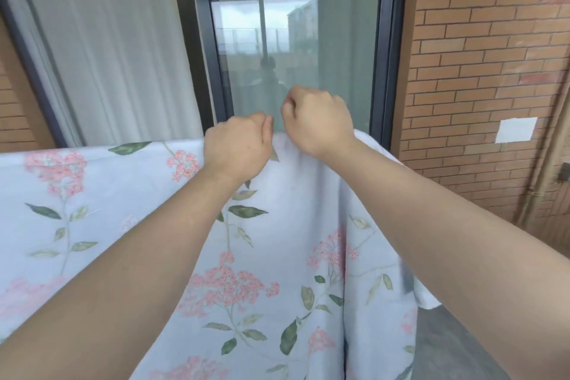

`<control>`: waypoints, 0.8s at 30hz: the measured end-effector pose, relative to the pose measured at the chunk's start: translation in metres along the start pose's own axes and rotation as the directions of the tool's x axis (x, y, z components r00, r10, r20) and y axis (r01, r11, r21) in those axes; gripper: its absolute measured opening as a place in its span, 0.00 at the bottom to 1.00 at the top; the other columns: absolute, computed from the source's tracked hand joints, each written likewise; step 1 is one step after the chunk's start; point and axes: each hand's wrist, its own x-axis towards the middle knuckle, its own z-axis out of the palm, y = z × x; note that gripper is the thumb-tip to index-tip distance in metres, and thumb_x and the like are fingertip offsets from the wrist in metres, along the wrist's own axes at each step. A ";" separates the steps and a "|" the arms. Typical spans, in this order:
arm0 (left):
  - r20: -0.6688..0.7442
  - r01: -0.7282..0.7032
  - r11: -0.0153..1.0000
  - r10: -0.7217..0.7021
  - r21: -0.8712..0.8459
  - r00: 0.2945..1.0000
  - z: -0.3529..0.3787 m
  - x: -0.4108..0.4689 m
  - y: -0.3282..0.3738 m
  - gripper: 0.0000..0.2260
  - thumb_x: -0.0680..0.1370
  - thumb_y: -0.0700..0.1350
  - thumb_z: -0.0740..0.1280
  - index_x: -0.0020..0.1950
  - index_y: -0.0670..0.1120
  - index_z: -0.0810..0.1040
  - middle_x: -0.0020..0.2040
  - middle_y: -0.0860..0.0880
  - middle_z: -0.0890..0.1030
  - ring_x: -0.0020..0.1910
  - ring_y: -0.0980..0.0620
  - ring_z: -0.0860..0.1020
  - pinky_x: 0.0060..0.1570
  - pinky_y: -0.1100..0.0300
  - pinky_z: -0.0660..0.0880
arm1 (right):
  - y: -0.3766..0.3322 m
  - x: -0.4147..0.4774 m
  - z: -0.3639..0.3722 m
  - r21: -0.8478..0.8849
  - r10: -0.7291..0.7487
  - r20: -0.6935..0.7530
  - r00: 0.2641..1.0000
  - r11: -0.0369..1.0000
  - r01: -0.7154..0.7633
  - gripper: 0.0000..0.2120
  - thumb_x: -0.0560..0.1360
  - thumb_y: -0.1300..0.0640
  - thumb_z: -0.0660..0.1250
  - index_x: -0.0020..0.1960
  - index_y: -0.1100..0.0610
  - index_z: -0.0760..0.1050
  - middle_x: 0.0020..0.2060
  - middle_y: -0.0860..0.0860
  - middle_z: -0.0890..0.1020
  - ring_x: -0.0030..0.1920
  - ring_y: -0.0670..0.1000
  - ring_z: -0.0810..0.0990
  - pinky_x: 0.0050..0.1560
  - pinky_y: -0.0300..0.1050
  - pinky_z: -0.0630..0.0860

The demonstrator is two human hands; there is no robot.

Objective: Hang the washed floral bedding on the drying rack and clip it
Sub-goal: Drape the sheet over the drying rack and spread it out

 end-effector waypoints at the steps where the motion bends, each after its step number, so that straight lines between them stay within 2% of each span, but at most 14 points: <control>1: -0.019 0.041 0.998 -0.040 0.047 0.999 -0.002 -0.005 -0.016 0.20 0.85 0.55 0.49 0.47 0.46 0.76 0.42 0.43 0.81 0.41 0.37 0.79 0.39 0.53 0.67 | -0.011 -0.001 0.005 -0.023 -0.031 0.040 0.999 0.999 0.031 0.15 0.81 0.51 0.53 0.50 0.55 0.77 0.49 0.56 0.84 0.51 0.62 0.80 0.51 0.51 0.70; 4: -0.039 0.175 0.973 -0.171 0.154 0.985 -0.012 -0.020 -0.076 0.25 0.85 0.55 0.49 0.44 0.43 0.79 0.37 0.40 0.81 0.37 0.37 0.78 0.42 0.51 0.71 | -0.046 -0.004 0.023 -0.053 -0.098 0.160 0.982 0.993 0.107 0.22 0.84 0.48 0.48 0.48 0.54 0.79 0.47 0.58 0.83 0.47 0.62 0.80 0.48 0.52 0.68; 6: -0.030 0.268 0.945 -0.267 0.185 0.963 -0.020 -0.030 -0.118 0.25 0.85 0.54 0.48 0.38 0.42 0.75 0.34 0.39 0.79 0.35 0.38 0.76 0.47 0.49 0.71 | -0.073 -0.007 0.035 -0.049 -0.153 0.216 0.964 0.985 0.167 0.23 0.85 0.47 0.46 0.45 0.53 0.76 0.43 0.57 0.81 0.41 0.60 0.76 0.46 0.52 0.66; 9: -0.039 0.373 0.901 -0.374 0.222 0.927 -0.035 -0.045 -0.178 0.25 0.84 0.52 0.46 0.33 0.44 0.69 0.33 0.40 0.78 0.37 0.39 0.74 0.50 0.48 0.70 | -0.121 -0.004 0.056 -0.006 -0.236 0.201 0.951 0.970 0.242 0.22 0.85 0.47 0.45 0.39 0.52 0.70 0.38 0.55 0.78 0.39 0.58 0.76 0.44 0.51 0.65; 11: -0.065 0.416 0.883 -0.412 0.219 0.909 -0.048 -0.057 -0.213 0.25 0.85 0.51 0.48 0.31 0.44 0.68 0.34 0.41 0.78 0.41 0.39 0.75 0.50 0.47 0.69 | -0.160 0.001 0.070 0.035 -0.281 0.169 0.945 0.960 0.279 0.23 0.84 0.47 0.45 0.42 0.53 0.74 0.40 0.55 0.80 0.38 0.58 0.74 0.44 0.51 0.63; 14: -0.068 0.431 0.885 -0.426 0.177 0.902 -0.066 -0.078 -0.259 0.23 0.86 0.51 0.49 0.33 0.47 0.67 0.36 0.44 0.77 0.43 0.41 0.72 0.54 0.48 0.66 | -0.218 0.005 0.088 0.060 -0.351 0.214 0.912 0.936 0.346 0.18 0.83 0.53 0.47 0.50 0.54 0.75 0.38 0.53 0.77 0.37 0.57 0.70 0.43 0.49 0.62; 18: -0.029 0.453 0.874 -0.456 0.176 0.890 -0.093 -0.102 -0.330 0.20 0.86 0.51 0.48 0.37 0.48 0.67 0.39 0.49 0.73 0.44 0.43 0.69 0.54 0.48 0.66 | -0.286 0.005 0.111 0.147 -0.366 0.224 0.903 0.929 0.340 0.10 0.83 0.54 0.52 0.45 0.51 0.69 0.46 0.53 0.82 0.40 0.57 0.74 0.44 0.49 0.63; 21: -0.002 0.447 0.876 -0.454 0.182 0.891 -0.106 -0.118 -0.383 0.18 0.85 0.52 0.49 0.40 0.49 0.68 0.40 0.51 0.72 0.45 0.41 0.71 0.53 0.48 0.67 | -0.327 0.007 0.129 0.142 -0.368 0.224 0.903 0.928 0.343 0.17 0.85 0.51 0.47 0.50 0.53 0.74 0.48 0.53 0.83 0.44 0.58 0.79 0.45 0.49 0.63; 24: 0.005 0.464 0.865 -0.474 0.191 0.881 -0.118 -0.130 -0.433 0.18 0.86 0.52 0.50 0.43 0.46 0.72 0.41 0.50 0.71 0.47 0.41 0.72 0.55 0.49 0.66 | -0.373 0.012 0.147 0.128 -0.377 0.211 0.902 0.925 0.357 0.17 0.85 0.51 0.46 0.49 0.53 0.71 0.47 0.53 0.83 0.41 0.57 0.76 0.44 0.49 0.64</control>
